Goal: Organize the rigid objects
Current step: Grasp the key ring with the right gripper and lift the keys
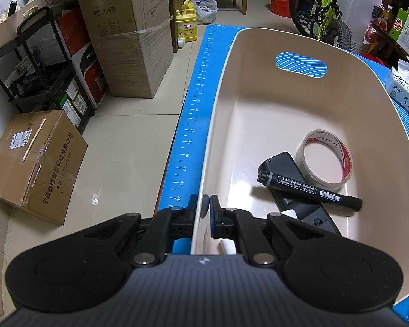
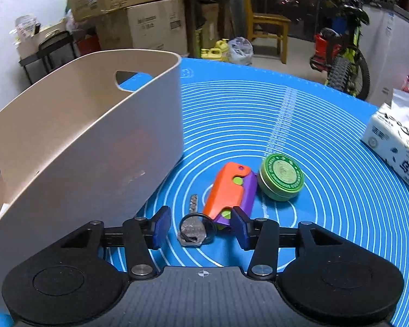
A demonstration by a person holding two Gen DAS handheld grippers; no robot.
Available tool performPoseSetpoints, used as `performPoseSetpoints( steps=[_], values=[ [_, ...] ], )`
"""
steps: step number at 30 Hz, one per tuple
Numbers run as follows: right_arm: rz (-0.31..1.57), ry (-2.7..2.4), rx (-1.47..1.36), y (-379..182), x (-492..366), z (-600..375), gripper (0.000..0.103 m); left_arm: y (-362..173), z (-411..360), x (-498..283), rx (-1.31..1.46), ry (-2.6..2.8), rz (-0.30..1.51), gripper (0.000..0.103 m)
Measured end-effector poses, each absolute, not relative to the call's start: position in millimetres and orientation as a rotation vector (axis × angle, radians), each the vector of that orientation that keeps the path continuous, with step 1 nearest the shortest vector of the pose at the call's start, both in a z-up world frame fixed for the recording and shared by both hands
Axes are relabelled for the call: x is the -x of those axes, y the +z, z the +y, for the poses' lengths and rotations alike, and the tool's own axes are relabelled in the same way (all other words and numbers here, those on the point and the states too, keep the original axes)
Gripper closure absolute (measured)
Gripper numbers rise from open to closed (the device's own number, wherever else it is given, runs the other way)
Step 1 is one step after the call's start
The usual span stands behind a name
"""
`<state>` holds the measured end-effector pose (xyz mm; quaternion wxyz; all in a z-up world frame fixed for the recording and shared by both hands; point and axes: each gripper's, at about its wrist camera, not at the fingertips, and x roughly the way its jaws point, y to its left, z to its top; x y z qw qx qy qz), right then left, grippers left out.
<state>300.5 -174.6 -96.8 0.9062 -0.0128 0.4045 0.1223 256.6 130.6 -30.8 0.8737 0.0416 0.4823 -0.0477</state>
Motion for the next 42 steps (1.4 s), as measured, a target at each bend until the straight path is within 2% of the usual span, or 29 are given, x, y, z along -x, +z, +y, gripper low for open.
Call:
performPoseSetpoints(
  steps=[5, 8, 12, 14, 19, 22, 28, 32, 34, 37, 42],
  values=[
    [0.794, 0.250, 0.106, -100, -300, -161, 0.043, -31, 131, -257, -0.089, -0.100, 1.006, 0.093],
    [0.765, 0.190, 0.255, -107, -297, -141, 0.042, -31, 131, -257, -0.091, -0.100, 1.007, 0.093],
    [0.789, 0.109, 0.334, -111, -293, -128, 0.043, -30, 132, -257, -0.092, -0.099, 1.007, 0.093],
    [0.821, 0.085, 0.305, -110, -290, -129, 0.043, -30, 132, -257, -0.091, -0.098, 1.008, 0.093],
    [0.894, 0.085, 0.023, -108, -292, -155, 0.043, -30, 133, -257, -0.091, -0.099, 1.007, 0.093],
    [0.872, 0.111, -0.114, -109, -292, -169, 0.041, -30, 134, -257, -0.089, -0.102, 1.006, 0.093],
    [0.851, 0.081, -0.065, -112, -290, -156, 0.041, -30, 132, -257, -0.093, -0.101, 1.006, 0.093],
    [0.821, 0.065, -0.011, -116, -284, -147, 0.050, -30, 132, -257, -0.092, -0.101, 1.006, 0.093],
    [0.818, 0.063, -0.021, -114, -282, -151, 0.065, -30, 132, -257, -0.092, -0.100, 1.006, 0.093],
    [0.813, 0.078, -0.067, -111, -283, -159, 0.079, -30, 132, -257, -0.091, -0.101, 1.006, 0.093],
    [0.806, 0.091, -0.037, -107, -282, -159, 0.081, -29, 133, -257, -0.091, -0.101, 1.006, 0.093]
  ],
)
